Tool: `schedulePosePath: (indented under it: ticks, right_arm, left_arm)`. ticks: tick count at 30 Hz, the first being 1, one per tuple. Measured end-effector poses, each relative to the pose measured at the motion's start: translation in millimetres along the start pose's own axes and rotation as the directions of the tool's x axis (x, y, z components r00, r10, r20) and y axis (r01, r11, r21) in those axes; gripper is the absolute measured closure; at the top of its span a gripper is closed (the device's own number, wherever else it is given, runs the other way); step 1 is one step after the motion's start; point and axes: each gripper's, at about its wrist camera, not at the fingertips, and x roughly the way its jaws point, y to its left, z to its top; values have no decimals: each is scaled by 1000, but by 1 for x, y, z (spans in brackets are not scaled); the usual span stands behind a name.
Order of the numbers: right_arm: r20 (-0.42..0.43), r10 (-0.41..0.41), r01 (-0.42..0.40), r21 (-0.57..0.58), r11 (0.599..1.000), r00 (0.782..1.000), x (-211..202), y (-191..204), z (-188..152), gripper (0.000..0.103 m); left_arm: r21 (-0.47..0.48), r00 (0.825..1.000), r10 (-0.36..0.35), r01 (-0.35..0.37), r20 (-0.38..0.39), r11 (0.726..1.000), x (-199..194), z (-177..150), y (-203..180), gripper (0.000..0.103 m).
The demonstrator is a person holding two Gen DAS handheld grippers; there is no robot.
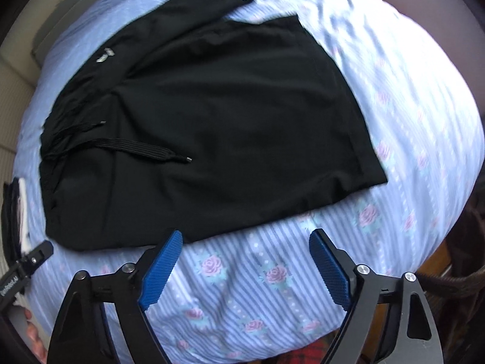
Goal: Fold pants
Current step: 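Lower both tools to the waistband edge of the black shorts and close them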
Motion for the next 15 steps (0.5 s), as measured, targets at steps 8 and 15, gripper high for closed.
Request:
schedulePosePath:
  ticks: [8,15]
  right_arm:
    - [-25,11,-9,88,996,1000,27,-9,9,23]
    - [-58,18,-8,164,986,998,48,-16,11,27]
  left_arm:
    - [-147,990,-97,81,-102,986,40,6,24,8]
    - [-190,980,-149,123,-130,974,60,6,37,9]
